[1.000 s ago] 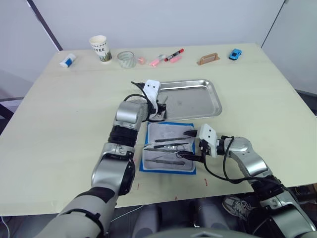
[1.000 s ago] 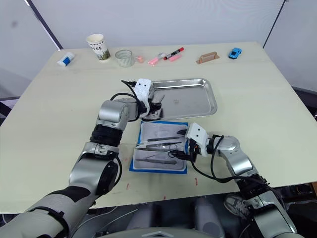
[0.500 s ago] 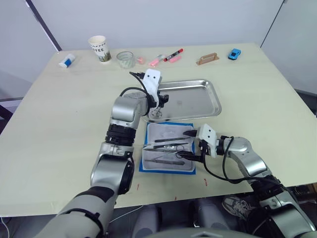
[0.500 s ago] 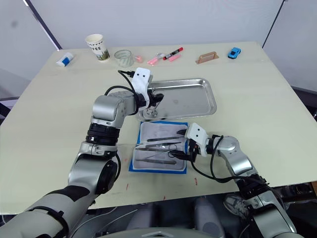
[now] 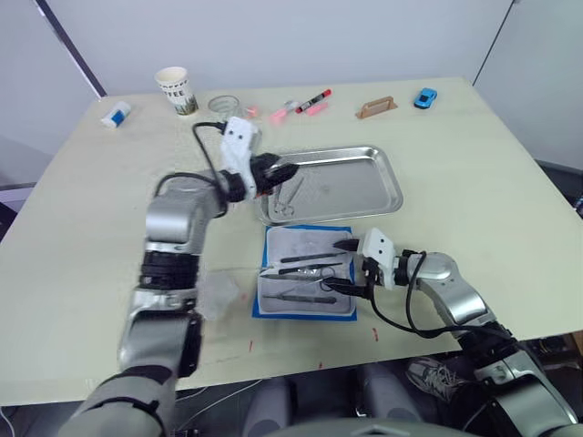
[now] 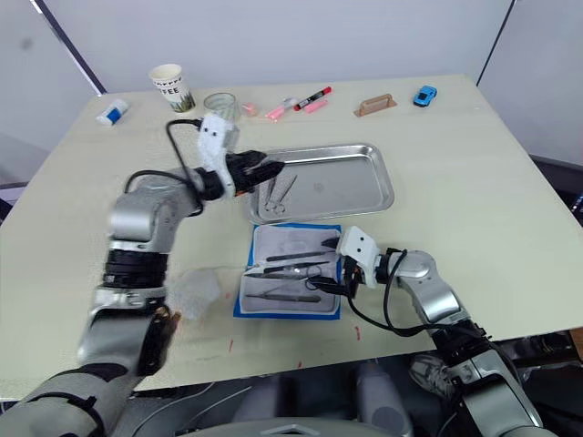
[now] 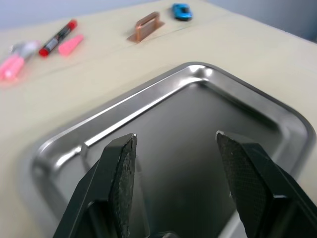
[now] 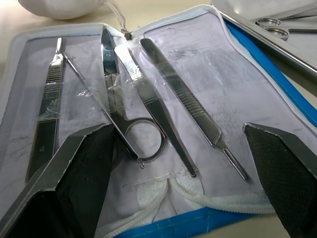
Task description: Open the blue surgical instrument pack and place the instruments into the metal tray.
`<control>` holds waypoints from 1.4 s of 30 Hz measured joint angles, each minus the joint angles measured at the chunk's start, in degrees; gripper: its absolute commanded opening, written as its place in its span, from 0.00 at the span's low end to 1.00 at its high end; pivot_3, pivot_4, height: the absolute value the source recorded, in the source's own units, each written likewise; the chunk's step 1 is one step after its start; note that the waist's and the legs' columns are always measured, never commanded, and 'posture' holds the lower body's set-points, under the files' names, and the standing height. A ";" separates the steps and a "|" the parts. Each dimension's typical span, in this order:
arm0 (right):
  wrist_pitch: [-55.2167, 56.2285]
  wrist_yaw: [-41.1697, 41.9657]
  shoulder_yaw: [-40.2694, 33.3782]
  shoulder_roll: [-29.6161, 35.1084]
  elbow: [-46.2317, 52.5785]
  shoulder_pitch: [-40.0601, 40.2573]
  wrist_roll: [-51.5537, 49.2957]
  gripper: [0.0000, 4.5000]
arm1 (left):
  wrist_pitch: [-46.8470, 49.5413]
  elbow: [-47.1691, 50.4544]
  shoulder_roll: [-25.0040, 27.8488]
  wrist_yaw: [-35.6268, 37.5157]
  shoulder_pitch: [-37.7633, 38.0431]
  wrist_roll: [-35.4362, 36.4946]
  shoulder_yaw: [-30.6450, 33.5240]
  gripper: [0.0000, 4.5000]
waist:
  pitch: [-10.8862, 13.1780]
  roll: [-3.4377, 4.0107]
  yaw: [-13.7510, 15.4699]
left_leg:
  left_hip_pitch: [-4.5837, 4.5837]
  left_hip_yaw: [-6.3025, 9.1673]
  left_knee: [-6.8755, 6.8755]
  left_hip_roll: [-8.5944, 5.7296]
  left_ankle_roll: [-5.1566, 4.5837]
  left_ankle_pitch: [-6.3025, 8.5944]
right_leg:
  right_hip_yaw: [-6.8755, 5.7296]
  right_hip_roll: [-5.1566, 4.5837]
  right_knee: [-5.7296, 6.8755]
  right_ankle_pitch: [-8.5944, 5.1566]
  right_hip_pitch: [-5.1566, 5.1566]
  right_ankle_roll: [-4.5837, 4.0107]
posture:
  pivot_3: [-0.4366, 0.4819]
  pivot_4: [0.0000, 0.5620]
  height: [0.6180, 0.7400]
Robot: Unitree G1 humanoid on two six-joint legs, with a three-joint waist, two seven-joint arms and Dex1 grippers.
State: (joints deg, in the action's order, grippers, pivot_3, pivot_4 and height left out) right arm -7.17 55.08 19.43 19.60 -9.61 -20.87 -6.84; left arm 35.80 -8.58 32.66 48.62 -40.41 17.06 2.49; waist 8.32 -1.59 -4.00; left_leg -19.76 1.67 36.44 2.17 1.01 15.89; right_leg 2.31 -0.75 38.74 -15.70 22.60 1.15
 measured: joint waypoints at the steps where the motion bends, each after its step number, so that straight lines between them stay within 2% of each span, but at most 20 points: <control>1: 0.00 0.00 -0.01 0.19 0.00 -0.03 0.00 1.00 | -2.22 -0.32 1.68 3.34 0.74 0.20 -0.29 0.61 | -0.03 -0.05 0.12 | -0.02 0.01 0.00 0.00 -0.11 0.06 | -0.05 -0.02 -0.02 0.00 0.00 0.00 | 0.48 0.27 1.00; 4: 0.01 -0.04 -0.02 0.21 -0.01 -0.01 0.00 1.00 | -5.61 -1.52 4.16 9.70 1.32 0.83 -1.02 0.61 | -0.08 -0.15 0.16 | -0.03 0.00 0.00 -0.01 -0.19 0.11 | -0.07 -0.01 -0.04 0.00 -0.01 0.00 | 0.48 0.27 1.00; 8: 0.05 -0.10 0.11 0.00 -0.01 0.00 0.00 1.00 | -10.61 -2.38 10.11 24.16 2.50 2.47 -3.05 0.61 | -0.06 -0.12 0.00 | -0.04 -0.14 -0.01 0.02 -0.21 0.12 | -0.04 0.07 -0.03 -0.04 0.02 -0.07 | 0.48 0.27 1.00; 12: 0.05 -0.21 0.11 0.01 0.00 0.03 -0.01 1.00 | -14.53 -3.66 13.80 32.33 2.97 2.05 -5.53 0.61 | -0.06 -0.13 0.01 | -0.03 -0.18 -0.01 0.02 -0.22 0.12 | -0.04 0.08 -0.04 -0.05 0.02 -0.07 | 0.48 0.27 1.00; 15: 0.05 -0.25 0.11 0.00 0.00 0.04 -0.01 1.00 | -22.25 -6.00 16.09 38.70 3.50 -1.10 -9.30 0.61 | -0.06 -0.14 0.03 | -0.03 -0.20 -0.01 0.03 -0.23 0.13 | -0.05 0.09 -0.04 -0.07 0.02 -0.09 | 0.48 0.27 1.00; 21: 0.05 -0.28 0.10 0.01 0.02 0.11 -0.01 1.00 | -31.20 -9.95 15.91 40.28 3.70 -6.07 -14.55 0.61 | -0.09 -0.19 0.06 | -0.05 -0.20 -0.01 0.03 -0.24 0.13 | -0.04 0.10 -0.04 -0.07 0.02 -0.09 | 0.48 0.27 1.00; 31: 0.05 -0.65 0.08 0.08 0.45 0.52 -0.03 1.00 | -34.16 -10.38 12.50 39.77 3.70 -9.86 -19.07 0.61 | -0.09 -0.19 0.08 | -0.06 -0.19 -0.01 0.04 -0.26 0.14 | -0.03 0.11 -0.04 -0.09 0.02 -0.05 | 0.48 0.27 1.00; 35: 0.05 -0.75 0.07 0.18 0.65 0.61 -0.03 1.00 | -35.85 -12.21 9.55 37.65 3.46 -12.41 -20.41 0.61 | -0.09 -0.19 0.15 | -0.06 -0.20 -0.01 0.03 -0.26 0.14 | -0.03 0.11 -0.04 -0.08 0.02 -0.06 | 0.48 0.27 1.00; 42: 0.04 -0.91 0.07 0.22 0.78 0.74 -0.03 1.00 | -36.70 -14.23 6.70 34.77 3.47 -12.57 -20.55 0.61 | -0.09 -0.19 0.15 | -0.06 -0.19 -0.01 0.03 -0.26 0.14 | -0.04 0.11 -0.04 -0.08 0.01 -0.05 | 0.48 0.27 1.00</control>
State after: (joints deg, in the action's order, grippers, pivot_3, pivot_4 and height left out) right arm -7.13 54.17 19.50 19.82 -8.83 -20.12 -6.86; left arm -0.90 -22.80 39.36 83.39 -36.94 4.49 -18.05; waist 8.23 -1.78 -3.84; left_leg -19.82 1.47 36.43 2.21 0.75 16.03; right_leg 2.27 -0.64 38.70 -15.78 22.61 1.10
